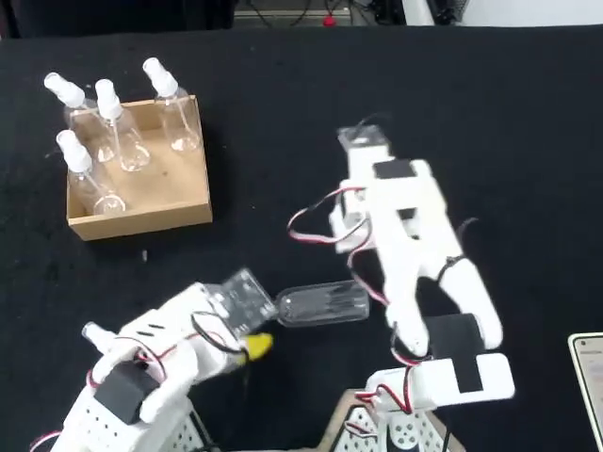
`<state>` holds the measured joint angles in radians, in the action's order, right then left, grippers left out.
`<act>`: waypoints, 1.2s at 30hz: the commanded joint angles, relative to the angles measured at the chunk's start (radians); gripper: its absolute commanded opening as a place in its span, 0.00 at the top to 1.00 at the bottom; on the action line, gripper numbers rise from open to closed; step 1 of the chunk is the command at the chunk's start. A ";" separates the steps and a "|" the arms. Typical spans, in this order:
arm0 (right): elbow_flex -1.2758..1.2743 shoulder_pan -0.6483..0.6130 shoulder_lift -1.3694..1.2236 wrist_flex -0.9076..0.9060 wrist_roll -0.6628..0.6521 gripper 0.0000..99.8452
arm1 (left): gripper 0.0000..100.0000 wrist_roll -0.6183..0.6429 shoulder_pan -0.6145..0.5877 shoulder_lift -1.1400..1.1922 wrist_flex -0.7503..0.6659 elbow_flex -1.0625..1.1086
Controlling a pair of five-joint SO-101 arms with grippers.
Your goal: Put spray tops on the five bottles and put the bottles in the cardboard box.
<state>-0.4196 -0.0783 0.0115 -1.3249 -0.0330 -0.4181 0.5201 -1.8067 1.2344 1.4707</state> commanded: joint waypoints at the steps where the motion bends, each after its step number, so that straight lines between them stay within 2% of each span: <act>1: 0.070 0.055 0.004 -0.101 -0.069 0.87 | 0.72 -0.009 0.076 0.008 -0.078 0.054; 7: -0.015 0.055 0.004 -0.157 -0.250 0.87 | 0.72 -0.006 0.074 0.008 -0.121 0.087; 11: -0.088 0.060 0.004 -0.135 -0.361 0.87 | 0.72 -0.009 0.018 0.008 -0.124 0.082; 18: -0.087 0.051 0.004 -0.144 -0.420 0.87 | 0.72 -0.009 -0.004 0.008 -0.126 0.082; 21: -0.071 0.020 0.004 -0.144 -0.414 0.87 | 0.72 -0.009 -0.002 0.008 -0.126 0.085; 23: -0.074 -0.043 -0.001 -0.144 -0.384 0.87 | 0.72 -0.009 -0.002 0.008 -0.126 0.084; 31: -0.044 -0.425 0.004 -0.144 -0.175 0.87 | 0.72 -0.011 -0.010 0.008 -0.126 0.088; 33: -0.013 -0.466 0.004 -0.144 -0.140 0.87 | 0.72 -0.011 -0.012 0.008 -0.126 0.088; 36: 0.035 -0.453 0.005 -0.146 -0.114 0.87 | 0.72 -0.011 -0.012 0.008 -0.126 0.088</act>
<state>-0.4595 -0.5247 0.0115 -1.4661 -0.1757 -0.4227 0.5217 -1.7960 1.1301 1.5689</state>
